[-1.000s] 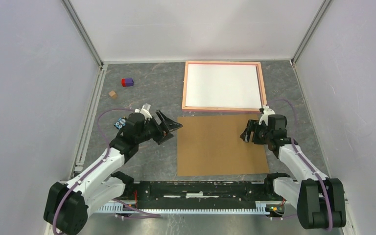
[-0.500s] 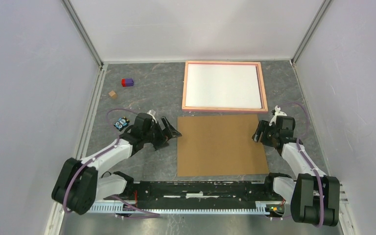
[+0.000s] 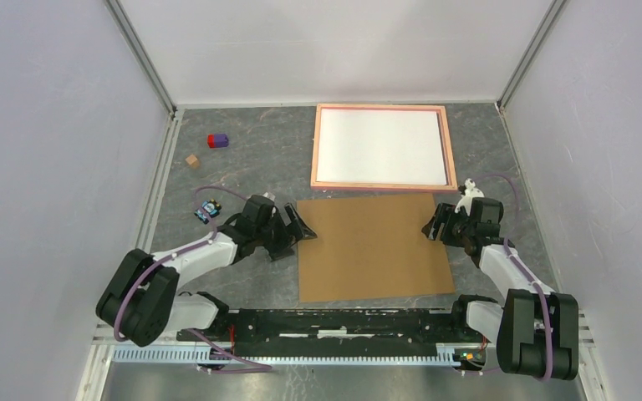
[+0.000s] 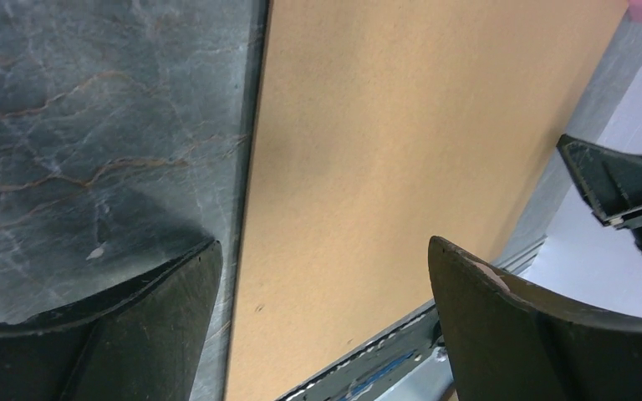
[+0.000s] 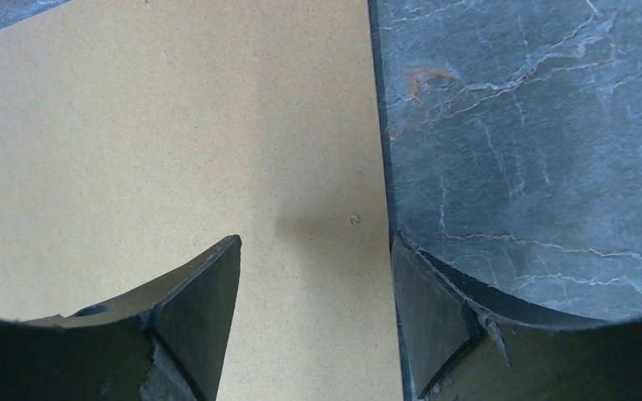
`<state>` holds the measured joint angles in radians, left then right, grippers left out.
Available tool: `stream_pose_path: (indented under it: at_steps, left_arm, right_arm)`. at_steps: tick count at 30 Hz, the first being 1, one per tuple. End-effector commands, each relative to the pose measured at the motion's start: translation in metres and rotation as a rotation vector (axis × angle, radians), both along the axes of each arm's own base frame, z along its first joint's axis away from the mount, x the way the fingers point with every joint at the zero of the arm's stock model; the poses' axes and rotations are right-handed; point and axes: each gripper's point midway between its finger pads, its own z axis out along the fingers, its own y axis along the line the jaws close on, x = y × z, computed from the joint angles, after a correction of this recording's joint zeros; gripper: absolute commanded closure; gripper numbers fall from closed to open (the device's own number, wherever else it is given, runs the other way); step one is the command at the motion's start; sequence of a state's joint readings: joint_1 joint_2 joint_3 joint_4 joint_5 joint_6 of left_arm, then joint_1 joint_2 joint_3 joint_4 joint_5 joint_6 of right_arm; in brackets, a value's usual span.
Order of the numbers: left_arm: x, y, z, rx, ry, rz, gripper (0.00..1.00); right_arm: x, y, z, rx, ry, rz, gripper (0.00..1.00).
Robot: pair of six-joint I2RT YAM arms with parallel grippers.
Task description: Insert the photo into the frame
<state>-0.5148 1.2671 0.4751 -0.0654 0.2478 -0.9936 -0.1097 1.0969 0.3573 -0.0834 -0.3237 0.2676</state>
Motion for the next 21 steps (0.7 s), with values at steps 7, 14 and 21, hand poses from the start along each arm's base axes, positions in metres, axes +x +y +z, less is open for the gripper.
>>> stream_pose_path:
  at_steps: [7, 14, 21]
  left_arm:
    - [0.011, -0.028, -0.002, -0.168, 0.044, 0.024, 0.03]
    - [0.010, -0.052, 0.097, -0.499, -0.245, -0.118, 0.17]
    - [-0.009, -0.055, 0.188, -0.658, -0.425, -0.230, 0.22]
  right_arm:
    - [-0.033, 0.018, -0.028, 0.086, 0.130, 0.052, 0.29]
    - [-0.036, 0.034, -0.025, 0.145, 0.113, 0.120, 0.30]
    - [-0.035, 0.039, -0.021, 0.159, 0.098, 0.142, 0.30]
